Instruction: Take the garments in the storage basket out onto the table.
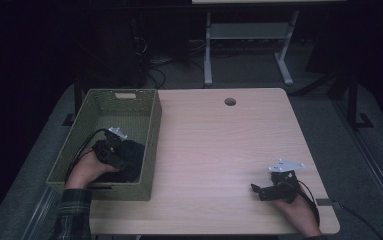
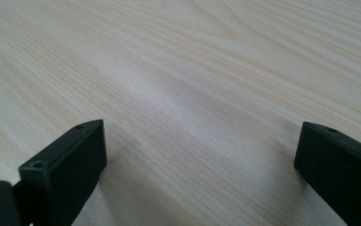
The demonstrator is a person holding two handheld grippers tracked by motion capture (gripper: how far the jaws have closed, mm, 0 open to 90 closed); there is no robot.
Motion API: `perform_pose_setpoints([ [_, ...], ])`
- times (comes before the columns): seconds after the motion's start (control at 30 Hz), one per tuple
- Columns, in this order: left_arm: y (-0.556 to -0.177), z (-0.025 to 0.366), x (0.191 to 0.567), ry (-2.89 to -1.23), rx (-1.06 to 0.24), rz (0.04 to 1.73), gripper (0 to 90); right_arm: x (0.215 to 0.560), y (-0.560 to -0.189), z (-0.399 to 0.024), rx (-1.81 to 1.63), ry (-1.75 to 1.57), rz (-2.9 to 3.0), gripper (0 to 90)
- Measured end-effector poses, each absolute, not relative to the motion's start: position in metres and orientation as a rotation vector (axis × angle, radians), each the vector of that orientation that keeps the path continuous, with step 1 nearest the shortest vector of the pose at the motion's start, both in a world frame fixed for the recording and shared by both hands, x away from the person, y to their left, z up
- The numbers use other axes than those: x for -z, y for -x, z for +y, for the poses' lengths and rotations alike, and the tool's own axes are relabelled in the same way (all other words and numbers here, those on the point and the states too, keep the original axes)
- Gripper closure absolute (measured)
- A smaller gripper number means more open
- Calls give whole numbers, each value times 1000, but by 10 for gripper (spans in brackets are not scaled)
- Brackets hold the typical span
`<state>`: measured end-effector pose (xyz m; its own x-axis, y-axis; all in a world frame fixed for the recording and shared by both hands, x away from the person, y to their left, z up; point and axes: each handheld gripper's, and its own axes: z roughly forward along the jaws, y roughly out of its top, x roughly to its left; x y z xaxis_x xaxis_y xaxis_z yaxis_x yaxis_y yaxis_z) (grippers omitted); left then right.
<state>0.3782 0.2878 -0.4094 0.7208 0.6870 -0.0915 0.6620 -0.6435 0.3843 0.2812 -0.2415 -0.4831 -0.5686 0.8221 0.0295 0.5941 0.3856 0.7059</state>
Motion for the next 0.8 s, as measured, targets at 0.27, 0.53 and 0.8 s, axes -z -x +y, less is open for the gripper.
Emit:
perform_pose_setpoints([
  [0.27, -379, 282, 409, -2580, -109, 1040, 163, 483, -281, -242, -982, -1236, 2324, 26],
  [0.53, -377, 285, 402, -2574, -115, 1067, 469, 483, -281, -241, -982, -1244, 2325, 26],
  [0.8, -376, 287, 390, -2572, -130, 1111, 578, 483, -281, -241, -981, -1243, 2325, 26],
])
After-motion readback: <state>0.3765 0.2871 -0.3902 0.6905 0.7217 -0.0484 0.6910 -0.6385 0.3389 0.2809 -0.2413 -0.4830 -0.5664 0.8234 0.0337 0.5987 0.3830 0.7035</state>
